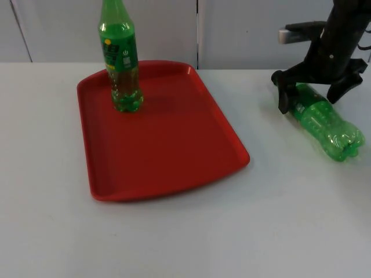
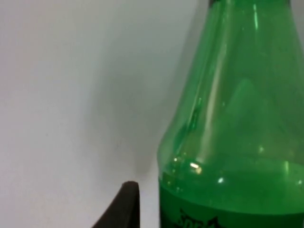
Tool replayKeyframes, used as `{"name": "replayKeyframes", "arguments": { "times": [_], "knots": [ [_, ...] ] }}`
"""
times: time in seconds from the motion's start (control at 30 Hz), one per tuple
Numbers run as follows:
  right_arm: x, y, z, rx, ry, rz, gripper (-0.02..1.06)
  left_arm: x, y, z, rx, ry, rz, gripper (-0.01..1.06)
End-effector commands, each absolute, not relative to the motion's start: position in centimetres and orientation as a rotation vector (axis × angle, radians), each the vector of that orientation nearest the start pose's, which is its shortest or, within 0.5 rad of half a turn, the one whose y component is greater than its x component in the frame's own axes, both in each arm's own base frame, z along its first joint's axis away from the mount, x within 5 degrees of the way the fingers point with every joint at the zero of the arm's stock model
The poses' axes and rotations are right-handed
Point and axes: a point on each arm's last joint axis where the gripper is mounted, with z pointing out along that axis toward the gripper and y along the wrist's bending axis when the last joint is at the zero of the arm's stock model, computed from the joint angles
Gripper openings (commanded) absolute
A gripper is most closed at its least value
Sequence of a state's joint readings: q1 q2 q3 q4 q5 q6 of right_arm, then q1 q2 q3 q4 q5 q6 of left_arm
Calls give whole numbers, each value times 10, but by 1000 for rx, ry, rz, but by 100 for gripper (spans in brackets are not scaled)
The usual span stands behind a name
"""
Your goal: Place the bottle upright on the tray.
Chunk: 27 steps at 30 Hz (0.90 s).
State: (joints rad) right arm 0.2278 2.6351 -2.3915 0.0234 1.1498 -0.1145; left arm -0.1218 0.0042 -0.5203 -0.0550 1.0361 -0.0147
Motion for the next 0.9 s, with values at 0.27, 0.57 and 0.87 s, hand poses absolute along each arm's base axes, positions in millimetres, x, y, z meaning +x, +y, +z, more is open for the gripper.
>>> {"name": "replayKeyframes", "arguments": {
  "times": [0.27,0.57,0.87],
  "knots": [
    [527,127,126,-495,2818,66,99,-6,-4,284,116,1999,-157,92],
    [525,128,118,-497,2845,74,99,-6,-4,284,116,1999,-157,92],
    [526,129,115,-488,2839,98,98,-6,-4,284,116,1999,-157,92]
  ]
}}
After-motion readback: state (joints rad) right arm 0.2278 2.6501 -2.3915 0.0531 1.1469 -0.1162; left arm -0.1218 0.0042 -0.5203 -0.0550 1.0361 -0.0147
